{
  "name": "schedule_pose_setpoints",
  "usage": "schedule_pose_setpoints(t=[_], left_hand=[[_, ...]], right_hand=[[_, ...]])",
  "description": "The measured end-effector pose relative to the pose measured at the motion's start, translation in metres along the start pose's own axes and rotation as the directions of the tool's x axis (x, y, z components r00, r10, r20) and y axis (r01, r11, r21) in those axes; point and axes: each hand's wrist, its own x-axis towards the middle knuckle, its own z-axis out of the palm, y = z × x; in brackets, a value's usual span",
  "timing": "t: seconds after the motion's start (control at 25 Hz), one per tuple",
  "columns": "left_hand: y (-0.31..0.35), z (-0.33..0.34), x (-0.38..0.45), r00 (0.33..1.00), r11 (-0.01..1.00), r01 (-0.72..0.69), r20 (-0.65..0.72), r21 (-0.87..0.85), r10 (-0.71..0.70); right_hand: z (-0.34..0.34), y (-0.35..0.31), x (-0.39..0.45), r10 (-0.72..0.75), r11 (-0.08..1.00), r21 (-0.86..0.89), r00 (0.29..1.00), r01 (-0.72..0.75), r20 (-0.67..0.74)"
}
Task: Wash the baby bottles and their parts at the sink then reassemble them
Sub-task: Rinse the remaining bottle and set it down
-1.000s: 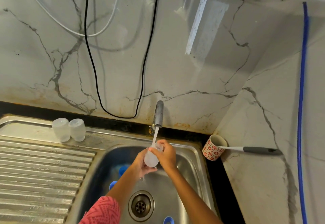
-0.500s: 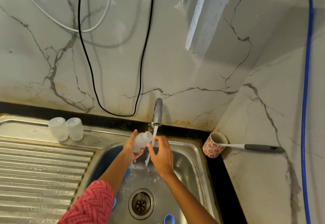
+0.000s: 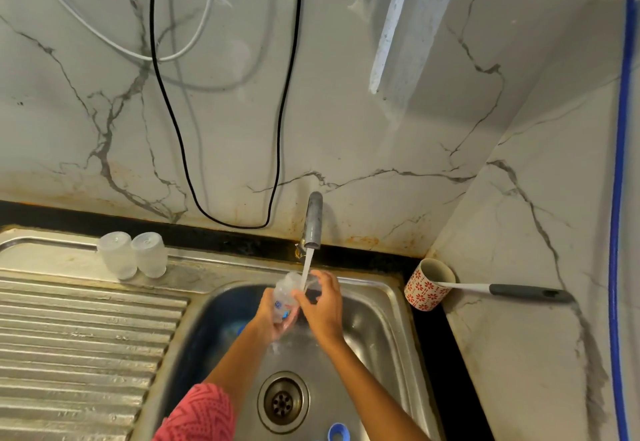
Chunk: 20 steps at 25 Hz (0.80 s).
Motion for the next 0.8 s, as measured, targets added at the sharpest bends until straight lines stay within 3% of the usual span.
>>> schedule_pose_setpoints(t=[0.08,0.12,0.16,0.24,0.32,0.4,0.48,0.56,0.64,0.72,0.8], left_hand=[[-0.003,-0.01,-0.006,0.987,0.982,0.158,0.009,0.108,-0.16],[-0.004,-0.016,-0.007,0.976,0.951,0.214,-0.011,0.225,-0.217],[-0.003,-0.022,-0.008,0.974,0.906,0.225,-0.047,0.359,-0.223],[0.0,-0.028,-0.009,0.983,0.844,0.181,-0.102,0.504,-0.15],[0.004,-0.026,-0.005,0.995,0.891,0.072,-0.091,0.447,-0.035],[0.004,-0.018,-0.007,0.997,0.904,-0.042,-0.04,0.426,0.065],[0.001,-0.009,-0.005,0.995,0.899,-0.094,0.007,0.428,0.101],[-0.003,-0.003,-0.007,0.994,0.9,-0.095,-0.014,0.424,0.112],[-0.005,-0.004,-0.01,0.994,0.884,-0.095,-0.005,0.458,0.109],[-0.007,-0.008,-0.006,0.996,0.9,-0.07,-0.018,0.43,0.086],[-0.009,-0.011,-0.008,0.998,0.924,-0.049,-0.018,0.378,0.061]], right_hand=[[0.008,-0.007,-0.002,0.221,0.966,0.073,0.942,-0.247,0.254],[0.011,-0.011,-0.002,0.255,0.964,-0.013,0.903,-0.267,0.346],[0.014,-0.013,0.001,0.229,0.973,-0.096,0.913,-0.209,0.337],[0.014,-0.012,0.005,0.094,0.989,-0.128,0.981,-0.073,0.168],[0.012,-0.003,0.008,0.058,0.985,-0.17,0.99,-0.035,0.131],[0.013,0.003,0.003,0.171,0.97,-0.209,0.956,-0.121,0.239],[0.018,0.008,-0.002,0.172,0.973,-0.193,0.953,-0.125,0.248],[0.021,0.01,-0.005,0.179,0.959,-0.256,0.96,-0.121,0.216],[0.023,0.021,-0.012,0.125,0.978,-0.189,0.973,-0.088,0.195],[0.019,0.027,-0.009,0.119,0.981,-0.181,0.945,-0.065,0.305],[0.012,0.022,-0.011,0.302,0.953,-0.131,0.856,-0.272,0.421]])
